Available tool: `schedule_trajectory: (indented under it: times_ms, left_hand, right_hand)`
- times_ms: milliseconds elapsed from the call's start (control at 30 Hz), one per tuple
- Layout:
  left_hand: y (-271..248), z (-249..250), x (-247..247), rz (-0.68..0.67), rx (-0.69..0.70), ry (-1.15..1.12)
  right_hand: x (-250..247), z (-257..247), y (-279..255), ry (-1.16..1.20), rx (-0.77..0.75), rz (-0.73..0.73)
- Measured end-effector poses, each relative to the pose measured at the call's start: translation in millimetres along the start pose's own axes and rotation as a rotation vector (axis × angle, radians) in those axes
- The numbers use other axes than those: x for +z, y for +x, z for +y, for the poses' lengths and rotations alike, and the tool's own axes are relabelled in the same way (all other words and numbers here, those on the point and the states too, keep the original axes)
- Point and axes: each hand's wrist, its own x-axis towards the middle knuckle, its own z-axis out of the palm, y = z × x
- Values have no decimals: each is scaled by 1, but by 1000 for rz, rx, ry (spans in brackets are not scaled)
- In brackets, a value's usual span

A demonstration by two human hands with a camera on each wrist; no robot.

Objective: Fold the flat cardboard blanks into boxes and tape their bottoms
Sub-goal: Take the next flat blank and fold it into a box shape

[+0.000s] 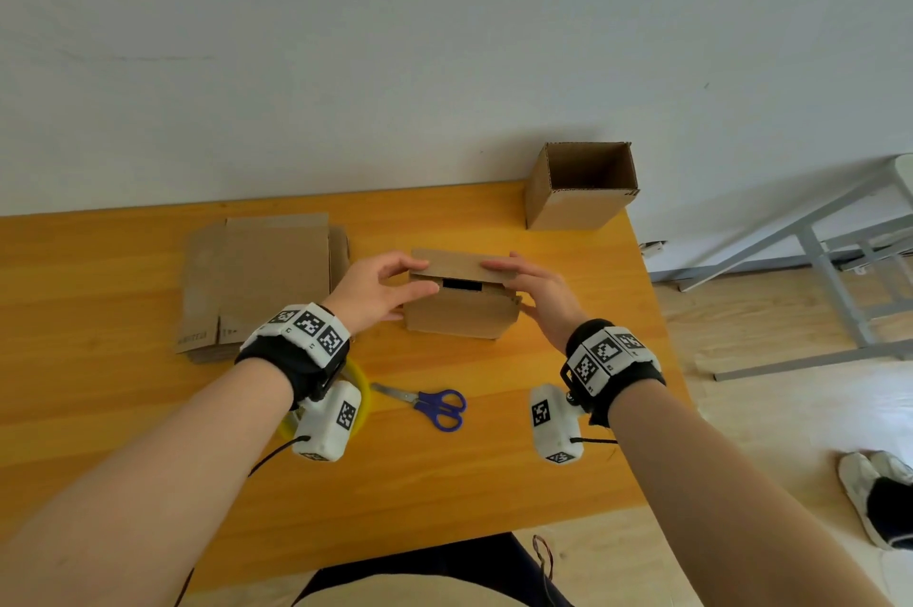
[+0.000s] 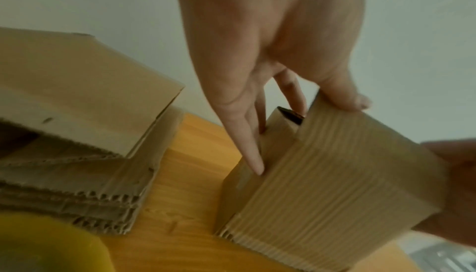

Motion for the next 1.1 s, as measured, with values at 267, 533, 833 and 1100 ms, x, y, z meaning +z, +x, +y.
schedule_trajectory:
  times_ms: [267, 533, 833, 1100]
  left_hand:
    - [7, -1, 11, 134, 107, 188]
    - [7, -3, 14, 173, 129, 194]
    - [-34, -41, -8, 123, 106, 522]
    - [-79, -90, -18, -90, -31, 759]
  right_hand:
    - [10, -7, -13, -514, -181, 51]
    - [45, 12, -27, -1243, -472, -77]
    - [50, 19, -23, -1310, -511, -37]
    - [52, 23, -23, -1289, -495, -3]
